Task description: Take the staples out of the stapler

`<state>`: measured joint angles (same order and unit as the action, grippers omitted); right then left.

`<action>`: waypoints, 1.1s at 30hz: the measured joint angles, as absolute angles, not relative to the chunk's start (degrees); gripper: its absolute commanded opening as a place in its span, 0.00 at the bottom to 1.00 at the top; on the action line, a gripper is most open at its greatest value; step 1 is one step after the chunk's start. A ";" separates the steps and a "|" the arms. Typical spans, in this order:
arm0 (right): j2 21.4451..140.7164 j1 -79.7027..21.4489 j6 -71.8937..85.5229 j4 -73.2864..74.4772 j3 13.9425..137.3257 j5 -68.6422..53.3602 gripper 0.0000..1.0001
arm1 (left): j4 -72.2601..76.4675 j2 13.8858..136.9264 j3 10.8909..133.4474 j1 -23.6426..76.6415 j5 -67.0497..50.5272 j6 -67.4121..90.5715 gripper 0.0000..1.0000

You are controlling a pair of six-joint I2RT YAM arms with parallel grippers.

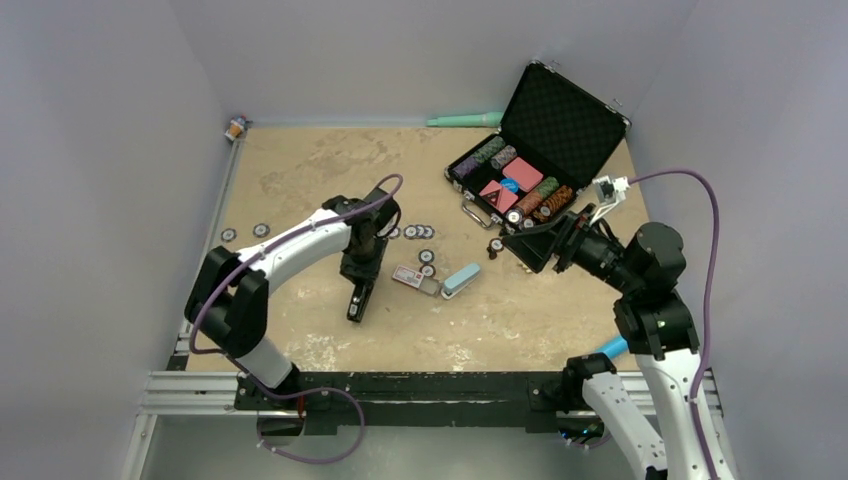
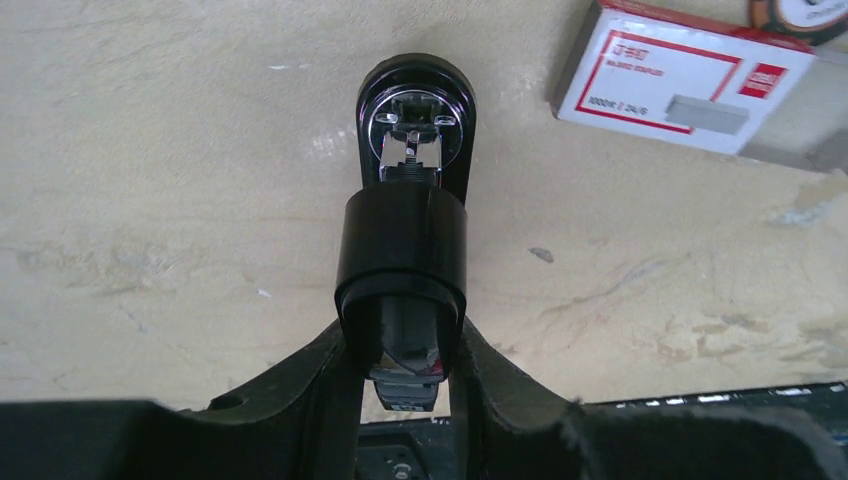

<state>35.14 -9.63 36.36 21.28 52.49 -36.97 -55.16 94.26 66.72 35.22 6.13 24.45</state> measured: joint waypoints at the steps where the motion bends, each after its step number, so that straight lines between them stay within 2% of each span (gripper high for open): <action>1: 35.29 -9.63 36.38 21.08 52.49 -37.28 0.99 | -56.07 93.36 67.29 35.18 6.07 24.45 0.00; 14: 40.45 -9.63 43.20 8.01 52.84 -45.06 0.99 | -66.85 77.58 83.55 34.98 -3.31 24.88 0.00; 23: 43.20 -11.38 52.31 -7.99 52.03 -46.54 0.99 | -70.37 76.82 99.00 34.98 -14.20 26.59 0.00; 33: 49.43 -17.98 54.94 -14.24 52.10 -44.58 0.99 | -70.15 78.15 109.69 34.98 -24.16 30.76 0.00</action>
